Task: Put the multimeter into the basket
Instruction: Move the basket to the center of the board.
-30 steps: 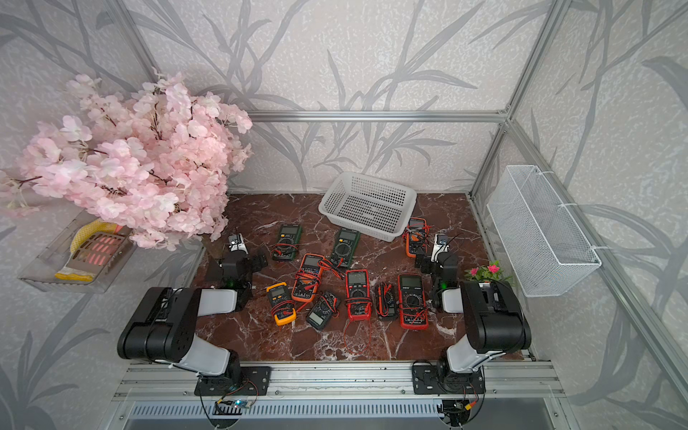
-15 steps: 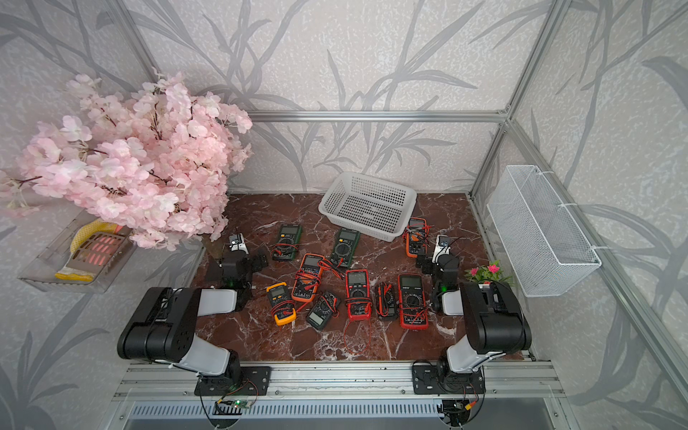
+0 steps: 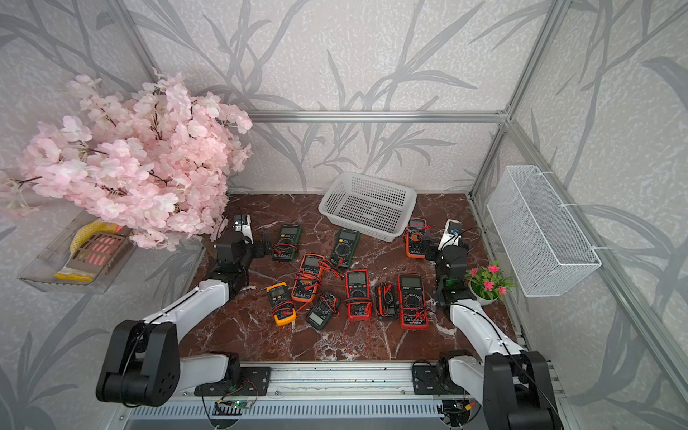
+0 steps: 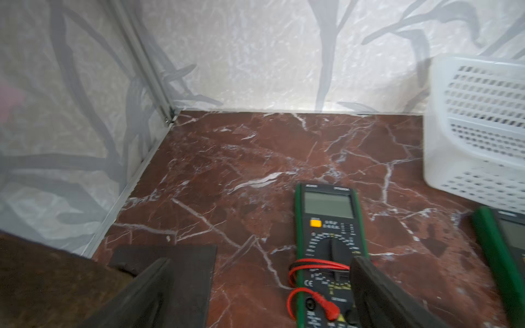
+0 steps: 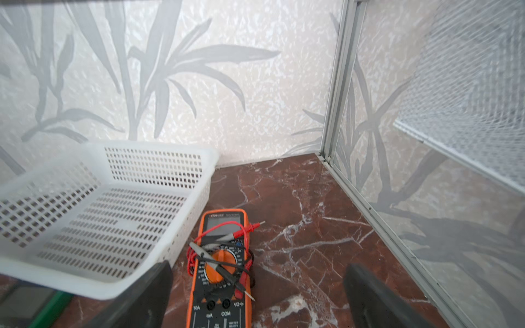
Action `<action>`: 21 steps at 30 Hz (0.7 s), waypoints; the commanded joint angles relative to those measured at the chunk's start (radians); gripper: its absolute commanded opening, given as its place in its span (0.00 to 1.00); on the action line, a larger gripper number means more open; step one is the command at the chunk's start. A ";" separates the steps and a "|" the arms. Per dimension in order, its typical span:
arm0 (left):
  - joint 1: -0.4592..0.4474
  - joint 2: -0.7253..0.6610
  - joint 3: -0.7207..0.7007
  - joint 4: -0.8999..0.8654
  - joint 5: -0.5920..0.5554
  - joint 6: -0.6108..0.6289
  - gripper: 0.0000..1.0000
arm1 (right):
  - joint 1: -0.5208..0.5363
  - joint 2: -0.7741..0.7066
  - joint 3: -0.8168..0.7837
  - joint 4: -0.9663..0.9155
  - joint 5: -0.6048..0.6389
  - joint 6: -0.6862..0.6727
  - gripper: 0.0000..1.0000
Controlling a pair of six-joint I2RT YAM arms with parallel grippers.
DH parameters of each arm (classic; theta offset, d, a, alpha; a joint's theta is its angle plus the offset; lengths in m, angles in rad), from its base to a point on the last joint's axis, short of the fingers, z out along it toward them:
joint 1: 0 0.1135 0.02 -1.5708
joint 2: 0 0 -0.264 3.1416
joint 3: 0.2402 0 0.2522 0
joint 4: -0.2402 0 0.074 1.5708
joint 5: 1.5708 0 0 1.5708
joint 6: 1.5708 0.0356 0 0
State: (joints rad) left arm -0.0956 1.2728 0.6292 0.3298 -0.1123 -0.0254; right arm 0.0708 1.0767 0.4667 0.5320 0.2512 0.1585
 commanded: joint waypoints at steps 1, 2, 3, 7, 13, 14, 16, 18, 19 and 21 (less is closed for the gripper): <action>-0.061 -0.052 0.046 -0.168 0.038 -0.016 1.00 | 0.002 -0.063 0.084 -0.296 0.027 0.184 0.99; -0.082 -0.063 0.059 -0.184 0.044 -0.030 1.00 | 0.000 -0.070 0.116 -0.348 0.008 0.192 0.99; -0.101 -0.067 0.076 -0.205 0.050 -0.050 1.00 | 0.000 -0.066 0.165 -0.415 -0.042 0.166 0.99; -0.164 -0.055 0.168 -0.327 0.063 -0.156 1.00 | 0.000 0.024 0.378 -0.689 -0.126 0.165 1.00; -0.251 0.008 0.314 -0.481 0.010 -0.261 1.00 | -0.002 0.180 0.581 -0.951 -0.163 0.217 1.00; -0.261 0.020 0.341 -0.505 0.008 -0.275 1.00 | -0.002 0.210 0.619 -1.002 -0.159 0.228 1.00; -0.283 0.049 0.388 -0.548 0.010 -0.310 1.00 | -0.002 0.268 0.684 -1.087 -0.153 0.232 1.00; -0.312 0.081 0.436 -0.585 0.016 -0.339 1.00 | -0.002 0.335 0.748 -1.180 -0.156 0.221 0.99; -0.324 0.095 0.455 -0.602 0.018 -0.345 1.00 | -0.003 0.359 0.770 -1.211 -0.160 0.218 0.99; -0.354 0.130 0.502 -0.637 0.011 -0.358 1.00 | -0.005 0.400 0.804 -1.266 -0.162 0.226 0.99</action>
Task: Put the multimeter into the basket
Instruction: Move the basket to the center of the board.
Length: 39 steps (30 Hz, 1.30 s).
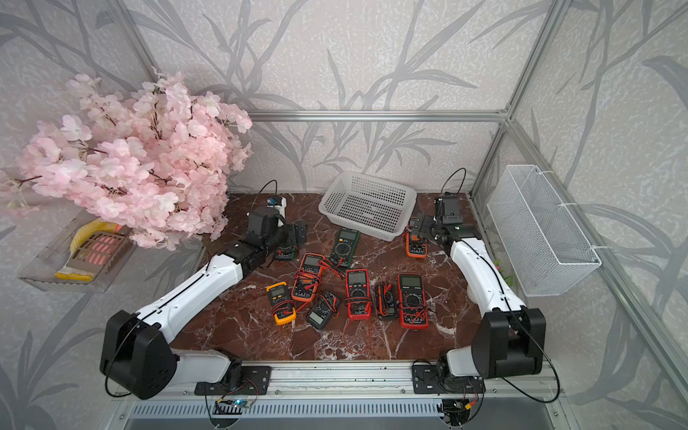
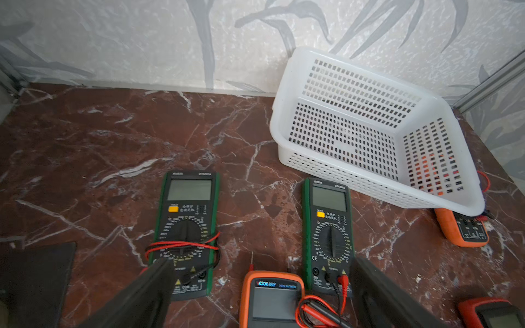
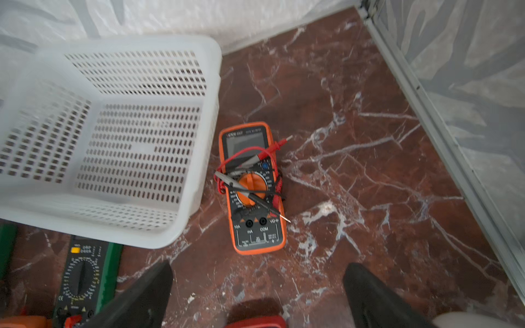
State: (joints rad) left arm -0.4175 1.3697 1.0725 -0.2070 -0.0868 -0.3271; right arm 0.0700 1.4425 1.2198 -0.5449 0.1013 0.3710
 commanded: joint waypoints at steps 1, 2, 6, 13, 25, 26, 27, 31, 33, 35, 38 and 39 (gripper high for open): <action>-0.041 0.048 0.075 -0.112 -0.019 -0.063 1.00 | -0.009 0.041 0.053 -0.196 -0.017 0.020 0.99; -0.052 0.063 0.093 -0.119 -0.022 -0.079 1.00 | -0.015 0.042 0.044 -0.189 -0.020 0.029 0.99; -0.078 0.123 0.157 -0.143 -0.015 -0.126 1.00 | -0.065 0.037 -0.008 -0.153 -0.030 0.090 0.99; -0.096 0.193 0.261 -0.189 -0.007 -0.117 1.00 | -0.116 0.120 0.005 -0.238 -0.038 0.077 0.99; -0.096 0.250 0.316 -0.192 -0.005 -0.078 1.00 | -0.116 0.227 0.044 -0.214 -0.170 0.073 0.99; -0.096 0.253 0.316 -0.194 -0.003 -0.078 1.00 | -0.116 0.236 0.056 -0.214 -0.173 0.075 0.99; -0.095 0.255 0.316 -0.194 -0.002 -0.078 1.00 | -0.116 0.250 0.073 -0.216 -0.174 0.079 0.99; -0.096 0.263 0.312 -0.196 -0.001 -0.076 1.00 | -0.108 0.318 0.147 -0.230 -0.172 0.094 0.99; -0.095 0.264 0.310 -0.197 0.002 -0.075 1.00 | -0.100 0.353 0.193 -0.247 -0.158 0.095 0.99; -0.096 0.263 0.307 -0.197 0.005 -0.075 1.00 | -0.092 0.394 0.247 -0.266 -0.145 0.091 0.99; -0.096 0.263 0.301 -0.196 0.013 -0.080 1.00 | -0.082 0.448 0.333 -0.300 -0.134 0.086 0.99; -0.096 0.263 0.298 -0.195 0.015 -0.085 1.00 | -0.078 0.469 0.362 -0.309 -0.130 0.084 0.99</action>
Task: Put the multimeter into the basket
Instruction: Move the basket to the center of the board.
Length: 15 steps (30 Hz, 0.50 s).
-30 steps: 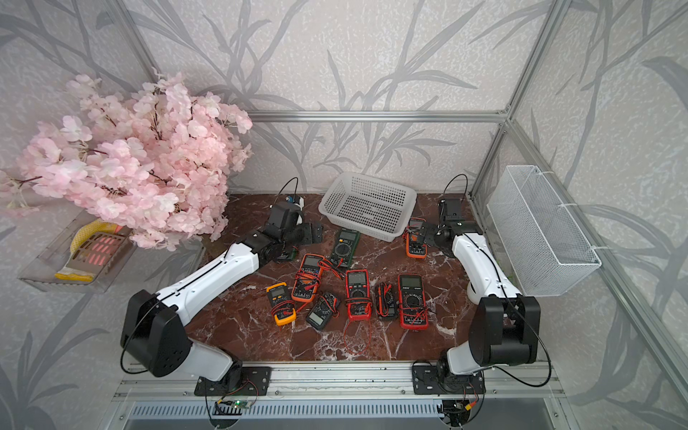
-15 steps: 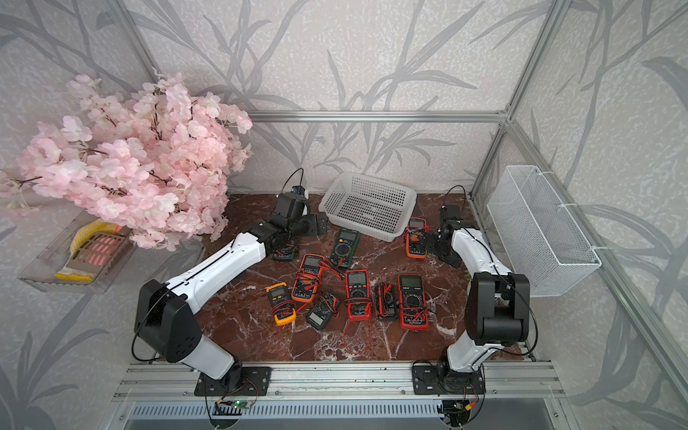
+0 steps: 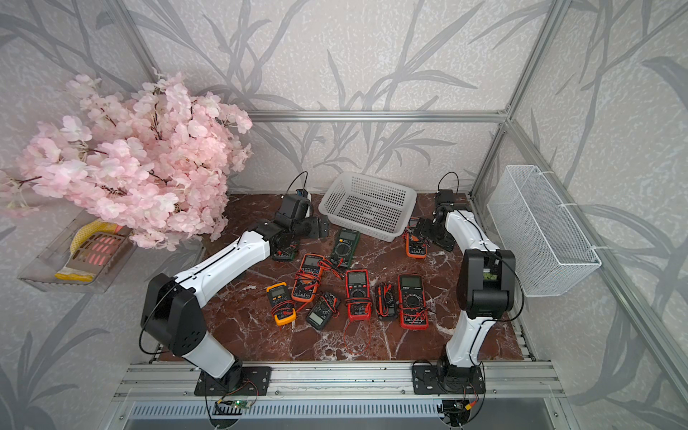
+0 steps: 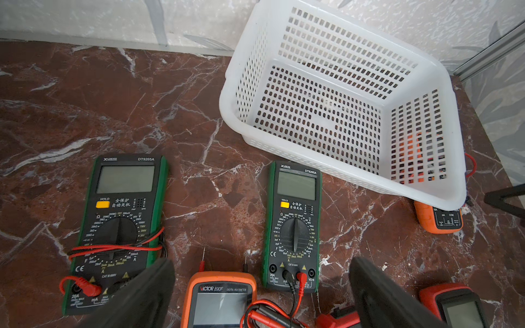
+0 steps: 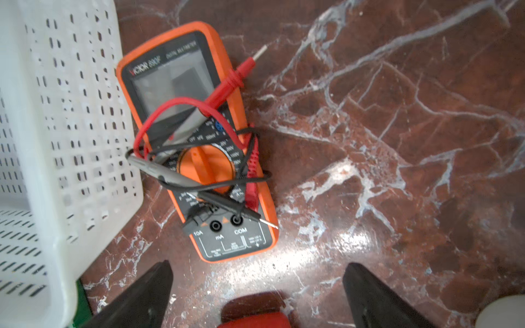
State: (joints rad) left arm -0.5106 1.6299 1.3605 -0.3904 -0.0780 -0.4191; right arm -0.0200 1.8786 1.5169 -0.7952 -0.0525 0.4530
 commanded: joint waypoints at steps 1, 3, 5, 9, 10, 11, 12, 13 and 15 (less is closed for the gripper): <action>-0.002 0.002 0.006 -0.010 0.007 0.004 1.00 | 0.015 0.051 0.093 -0.068 0.026 0.001 0.99; -0.003 0.000 0.002 -0.005 0.009 -0.001 1.00 | 0.023 0.090 0.147 -0.088 0.029 0.001 0.99; -0.003 0.000 -0.004 0.000 0.012 -0.005 1.00 | 0.037 0.128 0.209 -0.106 0.032 0.001 1.00; -0.003 0.004 -0.009 0.004 0.012 -0.009 1.00 | 0.077 0.213 0.339 -0.148 0.029 -0.001 1.00; -0.003 0.006 -0.009 0.005 0.011 -0.010 1.00 | 0.085 0.228 0.366 -0.157 0.029 -0.004 0.99; -0.001 0.008 -0.008 0.007 0.013 -0.010 1.00 | 0.094 0.249 0.398 -0.169 0.032 -0.008 1.00; -0.003 0.013 -0.006 0.007 0.014 -0.012 1.00 | 0.101 0.267 0.429 -0.181 0.033 -0.012 0.99; -0.002 0.015 -0.006 0.008 0.014 -0.012 1.00 | 0.107 0.279 0.452 -0.190 0.030 -0.015 0.99; -0.001 0.024 -0.003 0.009 0.016 -0.012 1.00 | 0.112 0.295 0.481 -0.196 0.023 -0.021 0.99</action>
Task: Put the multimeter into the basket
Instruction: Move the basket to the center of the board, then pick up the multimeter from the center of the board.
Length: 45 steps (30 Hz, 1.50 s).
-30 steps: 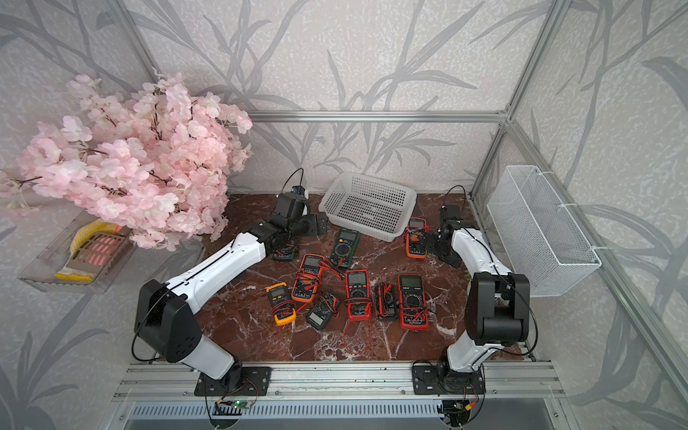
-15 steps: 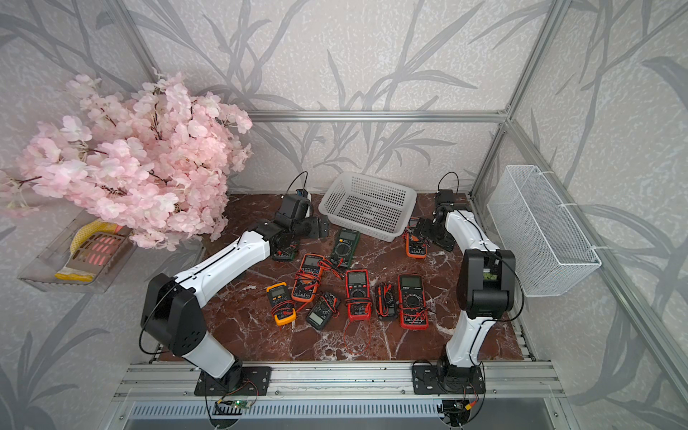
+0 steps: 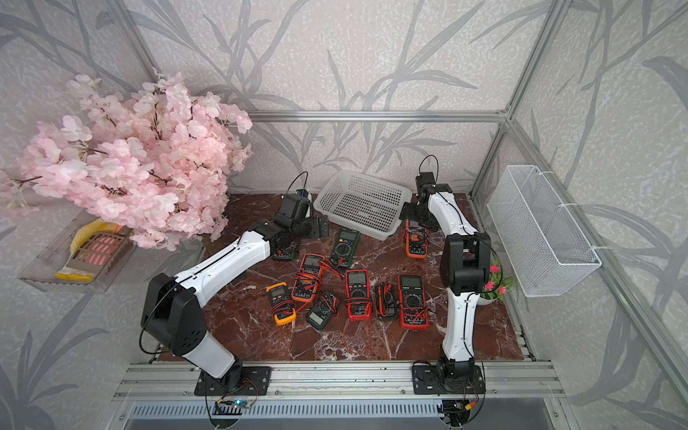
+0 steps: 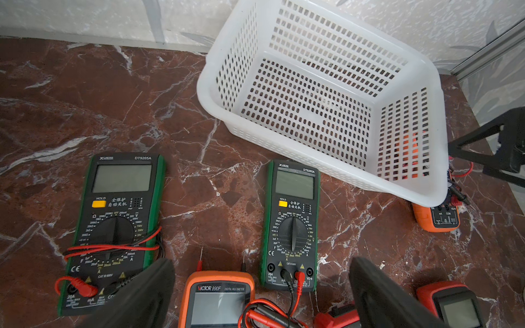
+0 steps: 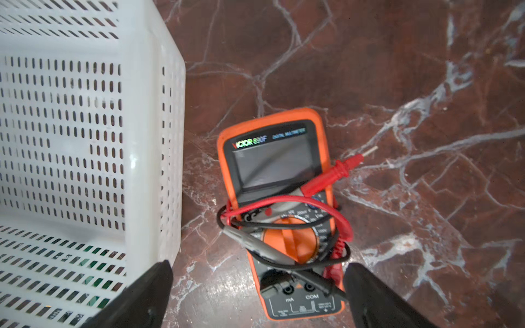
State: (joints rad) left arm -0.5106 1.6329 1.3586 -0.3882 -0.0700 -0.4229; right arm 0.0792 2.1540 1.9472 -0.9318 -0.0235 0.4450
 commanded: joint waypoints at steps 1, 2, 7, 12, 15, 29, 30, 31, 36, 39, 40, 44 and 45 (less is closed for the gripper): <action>-0.001 0.026 0.001 0.006 0.009 -0.010 1.00 | 0.013 0.024 0.056 -0.062 -0.007 -0.012 0.99; -0.001 0.029 0.002 0.008 0.010 -0.012 1.00 | 0.013 0.023 0.059 -0.062 -0.005 -0.012 0.99; -0.001 0.050 0.018 0.013 0.015 -0.022 1.00 | 0.005 -0.051 -0.013 -0.040 0.026 -0.014 0.99; -0.001 0.068 0.045 0.011 0.019 -0.022 1.00 | -0.014 -0.153 -0.157 -0.006 0.050 -0.038 0.99; -0.001 0.073 0.056 0.010 0.025 -0.025 1.00 | -0.019 -0.185 -0.226 0.001 0.068 -0.070 0.99; -0.002 0.089 0.061 0.001 0.026 -0.035 1.00 | -0.018 -0.164 -0.349 0.054 0.030 -0.120 0.99; -0.002 0.091 0.059 0.001 0.024 -0.038 1.00 | -0.018 -0.156 -0.349 0.056 0.027 -0.122 0.99; -0.001 0.091 0.058 0.002 0.024 -0.038 1.00 | -0.018 -0.150 -0.351 0.059 0.025 -0.123 0.99; -0.001 0.093 0.058 0.005 0.024 -0.047 1.00 | -0.018 -0.106 -0.332 0.063 0.011 -0.125 0.99; -0.001 0.099 0.058 0.006 0.025 -0.053 1.00 | -0.012 -0.073 -0.307 0.057 0.009 -0.126 0.99; -0.001 0.100 0.058 0.008 0.025 -0.054 1.00 | -0.010 -0.061 -0.300 0.055 0.008 -0.126 0.99; -0.001 0.104 0.062 0.009 0.027 -0.060 1.00 | -0.007 -0.018 -0.277 0.052 0.010 -0.125 0.99; -0.001 0.104 0.060 0.008 0.029 -0.061 1.00 | -0.007 -0.009 -0.271 0.053 0.013 -0.123 0.99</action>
State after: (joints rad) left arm -0.5106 1.7214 1.3918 -0.3813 -0.0463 -0.4717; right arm 0.0662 2.1246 1.6432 -0.8646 -0.0097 0.3241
